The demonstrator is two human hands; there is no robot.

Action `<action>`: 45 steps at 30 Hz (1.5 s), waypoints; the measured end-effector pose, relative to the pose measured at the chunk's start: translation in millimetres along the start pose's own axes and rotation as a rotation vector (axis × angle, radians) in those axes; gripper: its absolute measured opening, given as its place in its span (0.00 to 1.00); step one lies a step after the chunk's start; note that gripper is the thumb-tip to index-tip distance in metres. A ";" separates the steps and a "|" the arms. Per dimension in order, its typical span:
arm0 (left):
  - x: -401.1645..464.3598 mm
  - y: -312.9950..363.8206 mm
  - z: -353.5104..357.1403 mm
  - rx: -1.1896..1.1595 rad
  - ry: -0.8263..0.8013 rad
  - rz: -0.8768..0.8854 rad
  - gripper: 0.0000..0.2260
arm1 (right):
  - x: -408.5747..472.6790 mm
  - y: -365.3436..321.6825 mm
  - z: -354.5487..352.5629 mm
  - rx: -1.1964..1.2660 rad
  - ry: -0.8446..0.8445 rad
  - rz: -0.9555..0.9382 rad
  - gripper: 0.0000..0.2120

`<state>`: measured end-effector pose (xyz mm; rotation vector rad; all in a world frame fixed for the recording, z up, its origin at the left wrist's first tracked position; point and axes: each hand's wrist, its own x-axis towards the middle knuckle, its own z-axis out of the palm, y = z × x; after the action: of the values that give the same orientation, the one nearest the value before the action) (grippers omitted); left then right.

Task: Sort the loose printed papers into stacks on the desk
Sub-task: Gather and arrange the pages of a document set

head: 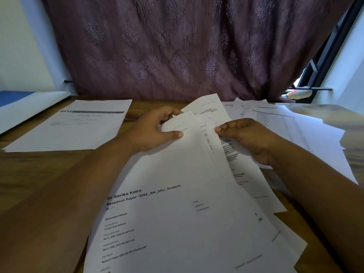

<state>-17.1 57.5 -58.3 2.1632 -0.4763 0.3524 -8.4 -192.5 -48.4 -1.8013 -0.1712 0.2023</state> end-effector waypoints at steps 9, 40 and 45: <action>-1.6 4.2 -2.1 0.034 -0.015 -0.037 0.16 | -1.8 1.4 0.0 -0.022 0.022 -0.059 0.06; -4.6 -8.9 -6.5 0.125 -0.193 -0.214 0.20 | -12.3 -11.0 -61.0 -0.657 0.177 0.033 0.24; -4.8 -8.4 -7.3 0.109 -0.191 -0.213 0.18 | -10.5 -10.7 -61.8 -0.613 0.219 -0.015 0.22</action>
<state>-18.2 69.0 -61.9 2.3402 -0.3328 0.0553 -4.6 -250.7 -23.2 -2.4139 -0.0943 -0.0723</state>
